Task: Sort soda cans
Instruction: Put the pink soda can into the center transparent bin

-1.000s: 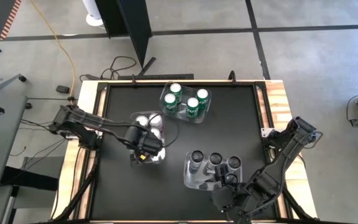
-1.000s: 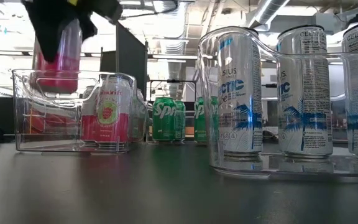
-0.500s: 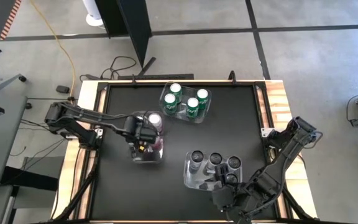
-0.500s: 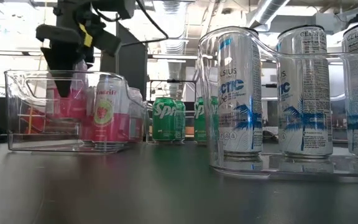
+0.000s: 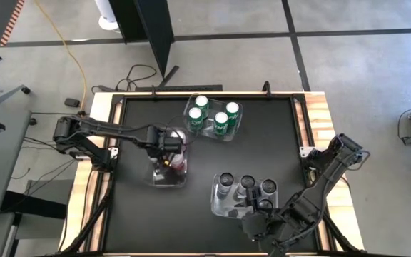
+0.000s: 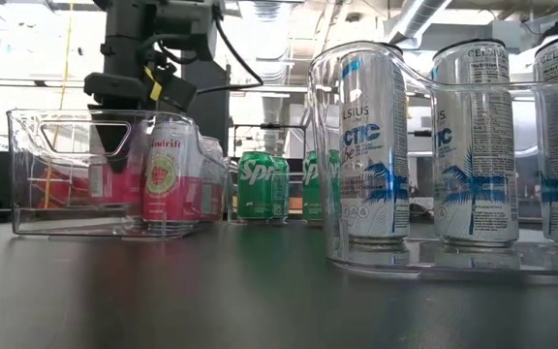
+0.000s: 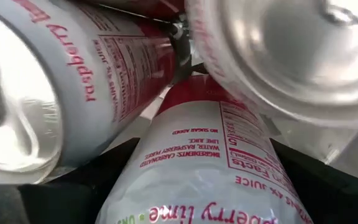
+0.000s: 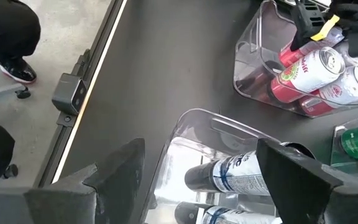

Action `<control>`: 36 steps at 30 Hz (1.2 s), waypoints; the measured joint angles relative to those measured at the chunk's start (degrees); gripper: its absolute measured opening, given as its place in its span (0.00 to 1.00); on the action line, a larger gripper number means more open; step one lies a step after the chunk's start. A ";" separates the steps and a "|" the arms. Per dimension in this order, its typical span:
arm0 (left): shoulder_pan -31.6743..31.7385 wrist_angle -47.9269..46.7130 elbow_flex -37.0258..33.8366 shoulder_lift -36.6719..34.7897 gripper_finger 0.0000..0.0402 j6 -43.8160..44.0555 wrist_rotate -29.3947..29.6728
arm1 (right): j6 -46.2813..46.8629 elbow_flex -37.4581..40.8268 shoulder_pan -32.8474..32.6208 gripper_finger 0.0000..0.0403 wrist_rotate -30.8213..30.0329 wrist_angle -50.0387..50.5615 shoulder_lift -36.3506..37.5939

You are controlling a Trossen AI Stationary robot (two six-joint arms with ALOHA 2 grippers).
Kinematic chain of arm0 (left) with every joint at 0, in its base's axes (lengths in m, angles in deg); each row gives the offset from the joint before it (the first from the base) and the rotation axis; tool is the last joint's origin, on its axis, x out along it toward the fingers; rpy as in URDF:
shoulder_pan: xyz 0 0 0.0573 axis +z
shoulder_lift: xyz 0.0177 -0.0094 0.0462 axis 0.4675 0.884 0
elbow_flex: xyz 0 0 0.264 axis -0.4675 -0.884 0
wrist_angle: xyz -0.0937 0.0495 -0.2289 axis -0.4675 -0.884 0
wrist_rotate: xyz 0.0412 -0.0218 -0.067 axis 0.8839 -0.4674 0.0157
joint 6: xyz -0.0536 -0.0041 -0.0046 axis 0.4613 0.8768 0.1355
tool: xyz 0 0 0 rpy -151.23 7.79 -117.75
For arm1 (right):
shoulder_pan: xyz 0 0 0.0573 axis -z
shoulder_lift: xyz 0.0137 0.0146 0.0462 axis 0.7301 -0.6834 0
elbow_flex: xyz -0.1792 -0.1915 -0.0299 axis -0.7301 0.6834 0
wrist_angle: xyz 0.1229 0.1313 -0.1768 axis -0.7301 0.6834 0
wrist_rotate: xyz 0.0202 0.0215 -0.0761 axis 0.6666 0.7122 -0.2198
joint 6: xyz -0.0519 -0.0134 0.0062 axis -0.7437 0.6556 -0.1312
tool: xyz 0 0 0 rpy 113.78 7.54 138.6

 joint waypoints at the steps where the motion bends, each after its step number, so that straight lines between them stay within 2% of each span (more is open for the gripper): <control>1: 0.29 0.17 -0.01 0.02 0.75 -0.09 0.04 | 0.00 0.00 0.00 0.81 0.00 0.00 0.00; 7: 0.93 2.84 -0.01 0.02 0.75 -1.33 0.14 | -0.02 0.00 0.15 0.81 0.00 0.00 0.00; 13: 0.93 4.07 -0.01 0.02 0.84 -1.88 0.16 | 0.07 0.00 0.15 0.81 0.02 0.01 0.00; 18: 0.91 4.05 0.03 0.02 0.86 -1.49 0.20 | 0.28 0.00 0.15 0.81 0.02 0.02 0.00; 28: 0.87 -0.46 0.10 0.02 0.86 -0.62 -0.08 | 0.33 0.00 0.15 0.81 0.06 0.04 0.00; 36: 0.08 -4.44 3.32 -0.24 0.86 -0.21 -1.35 | 0.48 0.00 0.78 0.81 0.20 0.06 0.00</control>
